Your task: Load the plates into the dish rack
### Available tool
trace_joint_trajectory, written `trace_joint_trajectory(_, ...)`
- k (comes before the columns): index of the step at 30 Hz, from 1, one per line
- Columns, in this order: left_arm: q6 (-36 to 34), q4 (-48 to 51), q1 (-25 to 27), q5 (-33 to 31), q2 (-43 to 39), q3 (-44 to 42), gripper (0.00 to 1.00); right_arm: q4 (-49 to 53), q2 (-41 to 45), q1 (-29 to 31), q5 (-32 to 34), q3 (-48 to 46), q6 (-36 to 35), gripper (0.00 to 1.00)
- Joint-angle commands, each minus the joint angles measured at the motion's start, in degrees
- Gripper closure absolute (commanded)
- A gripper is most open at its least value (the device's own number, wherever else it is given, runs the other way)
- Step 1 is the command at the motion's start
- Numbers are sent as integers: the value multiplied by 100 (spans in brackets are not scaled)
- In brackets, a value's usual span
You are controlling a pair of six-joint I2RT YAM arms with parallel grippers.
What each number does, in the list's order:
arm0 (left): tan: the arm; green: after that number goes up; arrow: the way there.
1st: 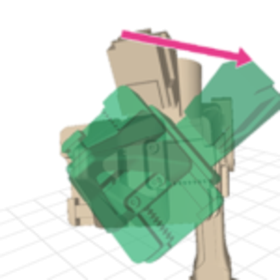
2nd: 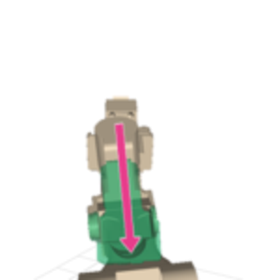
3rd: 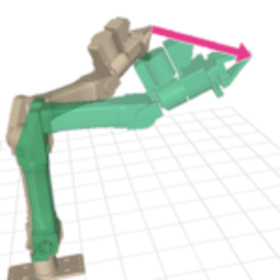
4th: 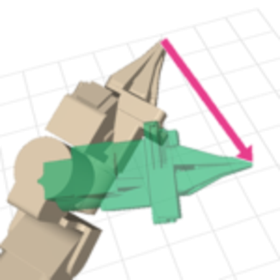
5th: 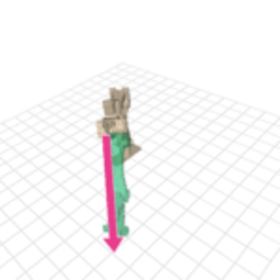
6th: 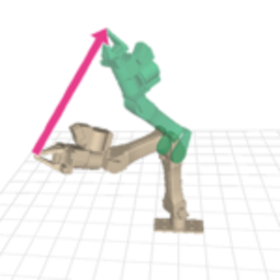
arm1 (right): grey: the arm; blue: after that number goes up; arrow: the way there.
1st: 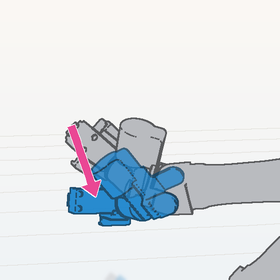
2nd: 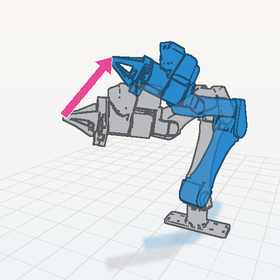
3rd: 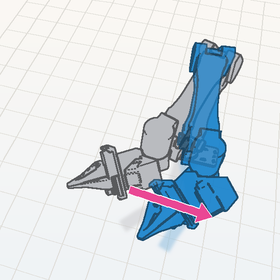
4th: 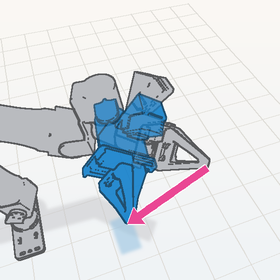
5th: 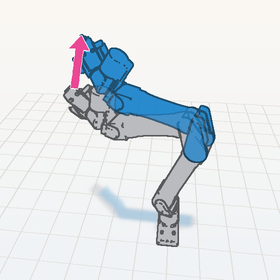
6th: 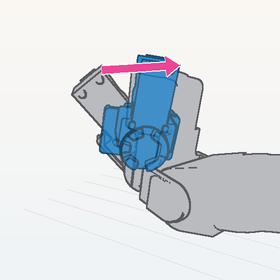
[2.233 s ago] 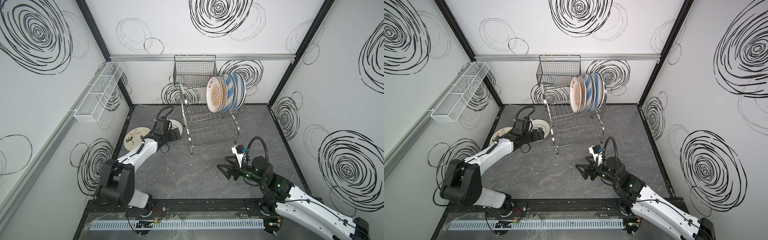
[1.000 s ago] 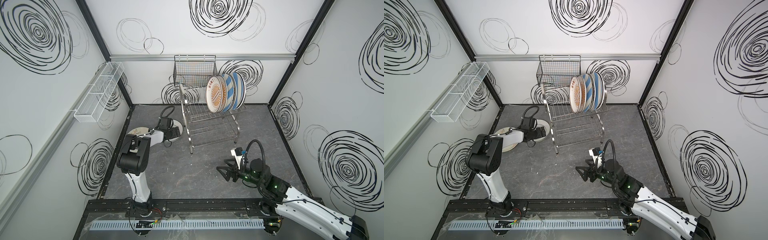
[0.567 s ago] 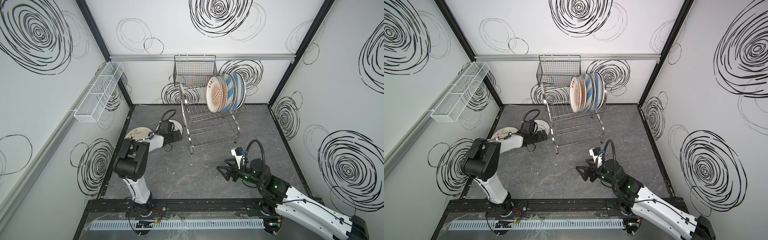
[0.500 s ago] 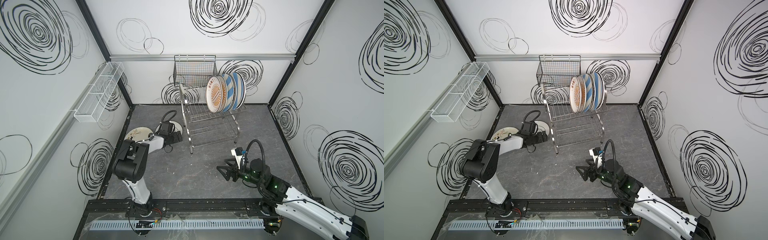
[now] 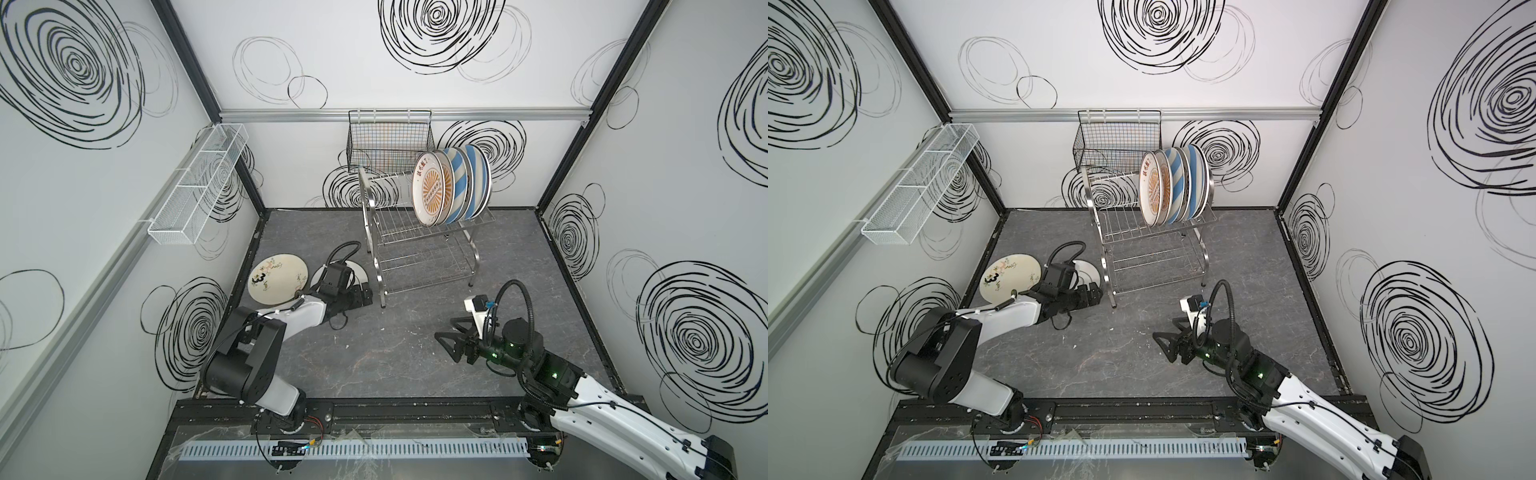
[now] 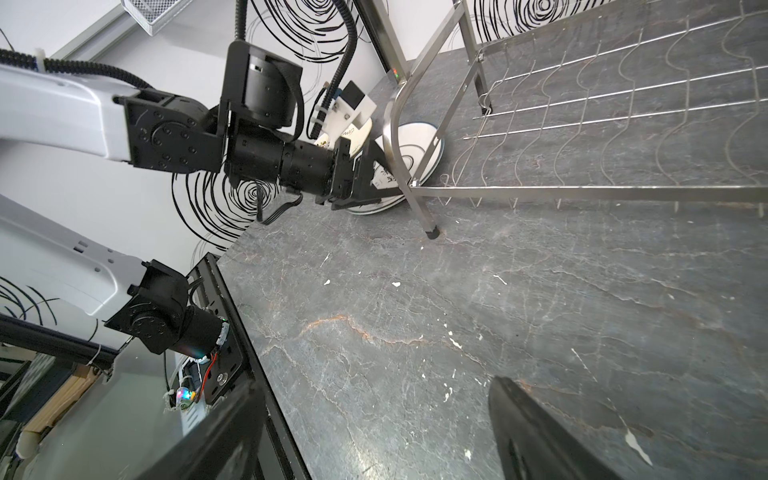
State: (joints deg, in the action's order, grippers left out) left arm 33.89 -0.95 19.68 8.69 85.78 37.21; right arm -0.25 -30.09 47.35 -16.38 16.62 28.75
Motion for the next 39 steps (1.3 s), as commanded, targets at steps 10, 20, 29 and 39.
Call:
trace_joint_trajectory(10, 1041, 379, 989, 373, -825, -970, 4, 271, -158, -63, 85, 269, -1, 7)
trace_joint_trajectory(20, 1811, 29, 2302, 261, -1107, -1407, 4, -280, -656, -884, -871, 175, 274, 6)
trace_joint_trajectory(29, 1932, -674, 3233, 157, -582, -917, 4, -307, -1314, -1141, -1024, 246, 275, 8)
trace_joint_trajectory(39, 895, 1275, 2637, -881, -1578, -10, 4, -638, -2017, -1051, -1352, 262, 442, 10)
